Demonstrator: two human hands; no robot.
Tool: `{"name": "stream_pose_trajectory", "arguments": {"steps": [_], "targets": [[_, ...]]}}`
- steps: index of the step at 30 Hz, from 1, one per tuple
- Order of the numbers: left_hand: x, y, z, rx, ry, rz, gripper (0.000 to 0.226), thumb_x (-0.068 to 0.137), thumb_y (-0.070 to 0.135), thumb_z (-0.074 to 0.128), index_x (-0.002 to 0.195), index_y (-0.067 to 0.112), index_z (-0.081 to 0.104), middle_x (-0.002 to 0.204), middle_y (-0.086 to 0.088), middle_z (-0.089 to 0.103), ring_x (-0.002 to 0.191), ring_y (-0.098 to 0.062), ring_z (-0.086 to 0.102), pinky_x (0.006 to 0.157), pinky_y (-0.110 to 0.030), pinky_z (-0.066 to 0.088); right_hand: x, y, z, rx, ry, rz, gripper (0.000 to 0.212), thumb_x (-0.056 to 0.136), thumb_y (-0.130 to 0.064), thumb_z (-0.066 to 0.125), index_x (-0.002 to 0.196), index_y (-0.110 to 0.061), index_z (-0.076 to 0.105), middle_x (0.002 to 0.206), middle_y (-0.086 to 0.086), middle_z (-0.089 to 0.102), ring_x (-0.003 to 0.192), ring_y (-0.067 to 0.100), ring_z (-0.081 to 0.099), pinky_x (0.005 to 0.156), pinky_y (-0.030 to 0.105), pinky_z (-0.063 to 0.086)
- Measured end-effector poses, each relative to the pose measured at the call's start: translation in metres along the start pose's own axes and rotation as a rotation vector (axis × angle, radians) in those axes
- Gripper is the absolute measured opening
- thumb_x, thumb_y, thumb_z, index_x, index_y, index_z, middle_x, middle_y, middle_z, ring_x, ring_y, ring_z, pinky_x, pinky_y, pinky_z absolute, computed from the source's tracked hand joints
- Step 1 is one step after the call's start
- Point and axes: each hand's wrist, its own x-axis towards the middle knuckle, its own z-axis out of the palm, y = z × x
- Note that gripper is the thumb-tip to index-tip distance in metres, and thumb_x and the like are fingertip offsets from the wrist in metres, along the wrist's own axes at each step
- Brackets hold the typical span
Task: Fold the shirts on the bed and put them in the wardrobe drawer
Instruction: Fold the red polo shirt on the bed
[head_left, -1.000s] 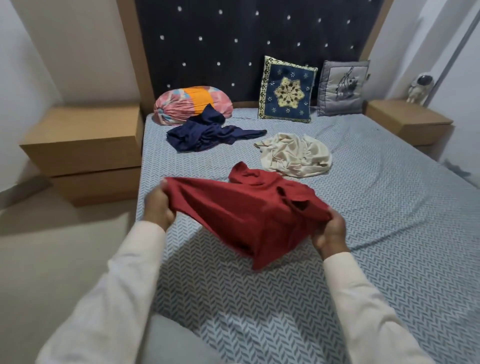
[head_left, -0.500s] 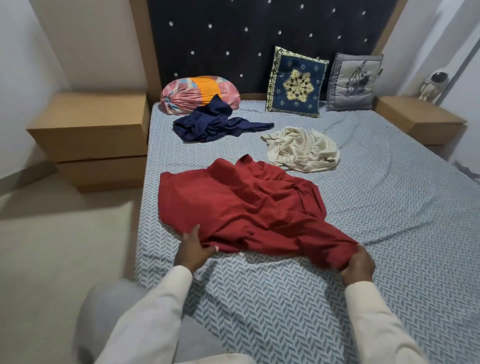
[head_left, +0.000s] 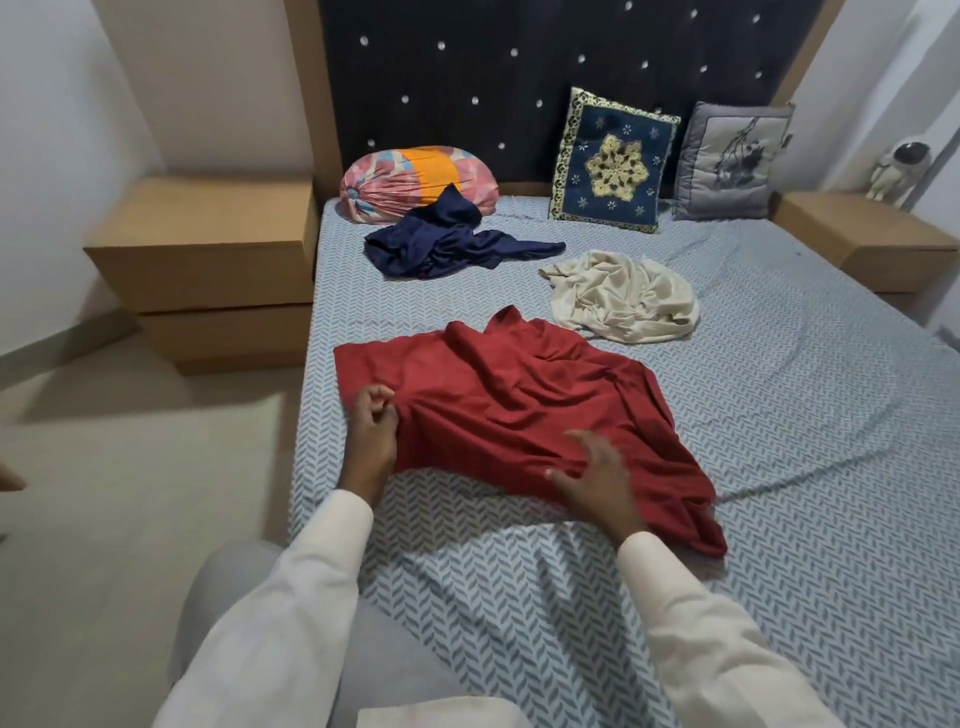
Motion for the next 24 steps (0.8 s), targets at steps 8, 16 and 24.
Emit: {"name": "stream_pose_trajectory", "arguments": {"steps": [8, 16, 24], "targets": [[0.022, -0.121, -0.078, 0.088, 0.103, -0.606, 0.109, 0.057, 0.083, 0.067, 0.138, 0.013, 0.046, 0.136, -0.009, 0.057, 0.115, -0.027, 0.06, 0.098, -0.046, 0.049, -0.016, 0.018, 0.014, -0.547, -0.281, 0.124, 0.084, 0.071, -0.045, 0.07, 0.146, -0.028, 0.035, 0.143, 0.006, 0.041, 0.132, 0.029, 0.039, 0.11, 0.054, 0.029], [-0.046, -0.017, -0.061, 0.159, -0.294, -0.604, 0.026, 0.084, 0.008, 0.071, 0.109, 0.001, 0.067, 0.076, -0.005, 0.073, 0.064, -0.018, 0.069, 0.056, -0.023, 0.054, -0.034, 0.082, -0.04, -0.707, -0.016, 0.272, 0.033, 0.074, -0.021, 0.054, 0.106, -0.026, 0.061, 0.101, 0.002, 0.065, 0.099, 0.027, 0.059, 0.099, 0.051, 0.033], [-0.035, 0.002, -0.074, -0.426, -0.141, -0.645, 0.034, 0.09, 0.003, 0.063, 0.112, 0.022, 0.046, 0.09, -0.006, 0.061, 0.051, -0.007, 0.056, 0.036, -0.016, 0.043, -0.013, 0.098, -0.104, -0.627, 0.279, 0.366, 0.041, 0.077, -0.018, 0.04, 0.106, -0.02, 0.069, 0.111, 0.013, 0.061, 0.111, 0.035, 0.051, 0.104, 0.053, 0.027]]}}
